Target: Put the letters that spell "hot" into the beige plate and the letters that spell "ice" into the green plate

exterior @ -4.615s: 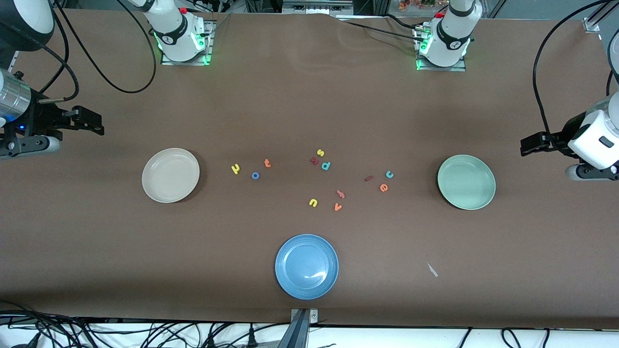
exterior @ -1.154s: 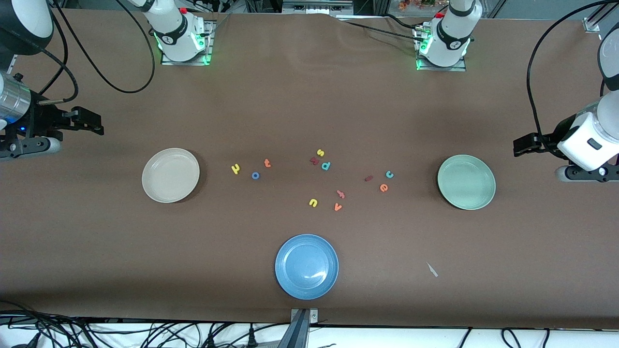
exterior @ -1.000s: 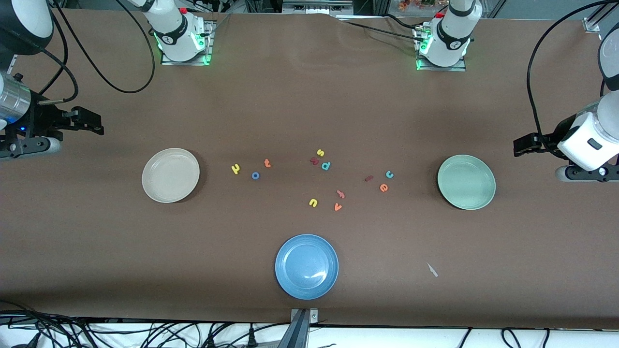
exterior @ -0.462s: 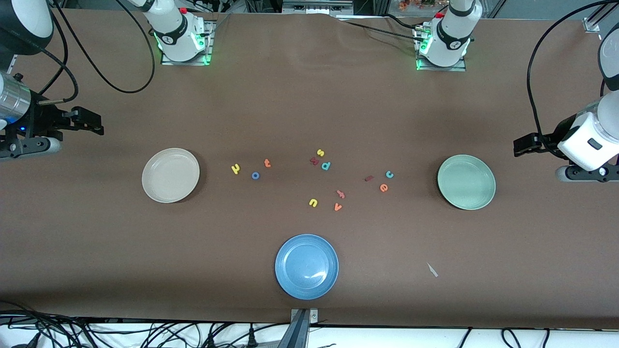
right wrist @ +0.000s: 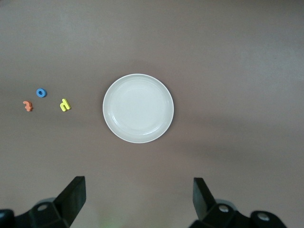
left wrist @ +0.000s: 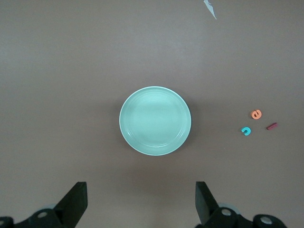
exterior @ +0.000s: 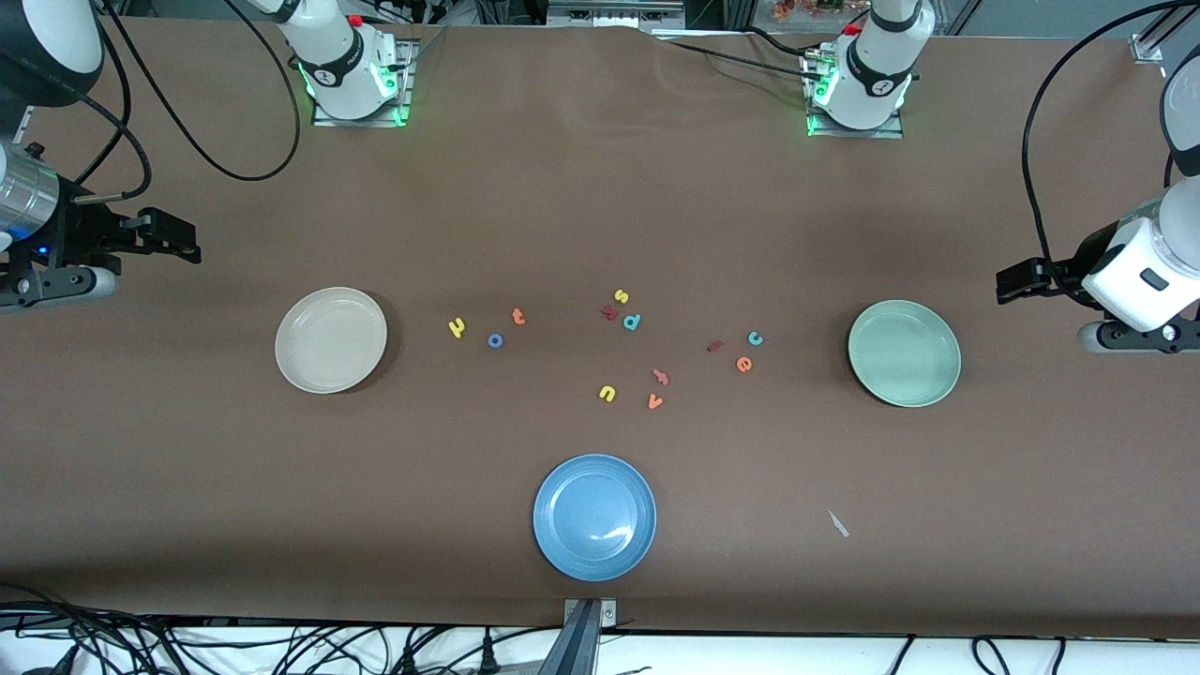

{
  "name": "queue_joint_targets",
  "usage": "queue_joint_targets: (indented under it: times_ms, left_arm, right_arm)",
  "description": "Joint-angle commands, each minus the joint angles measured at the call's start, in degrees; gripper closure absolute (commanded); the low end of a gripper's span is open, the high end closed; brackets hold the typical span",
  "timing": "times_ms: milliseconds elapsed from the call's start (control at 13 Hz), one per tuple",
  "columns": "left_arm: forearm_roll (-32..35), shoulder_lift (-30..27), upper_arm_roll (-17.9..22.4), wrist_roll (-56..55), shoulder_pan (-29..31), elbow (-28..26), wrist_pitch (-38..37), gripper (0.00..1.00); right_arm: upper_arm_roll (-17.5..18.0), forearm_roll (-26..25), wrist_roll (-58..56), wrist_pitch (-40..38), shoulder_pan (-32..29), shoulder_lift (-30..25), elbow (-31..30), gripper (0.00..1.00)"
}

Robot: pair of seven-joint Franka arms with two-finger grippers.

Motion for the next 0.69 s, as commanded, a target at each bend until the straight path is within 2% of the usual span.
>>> queue_joint_targets:
  times_ms: [0,462,615]
  left_arm:
    - [-1.78,-0.01,0.32,-0.58,-0.36,-0.18,0.06,0.00]
    - [-1.78,3.93,0.23,-14.09,-7.72,-0.18,0.15,0.00]
    - [-1.78,6.39,0.32,-20.59,-10.36,-0.79,3.81,0.00]
  right_arm:
    - [0.04,0.95,-0.93,0.41,-0.49,-0.20,-0.28,0.00]
    - [0.04,0.95,-0.93,0.24,-0.58,-0.20,-0.28,0.00]
    - [0.04,0.95,-0.93,0.24,-0.58,-0.20,-0.28,0.00]
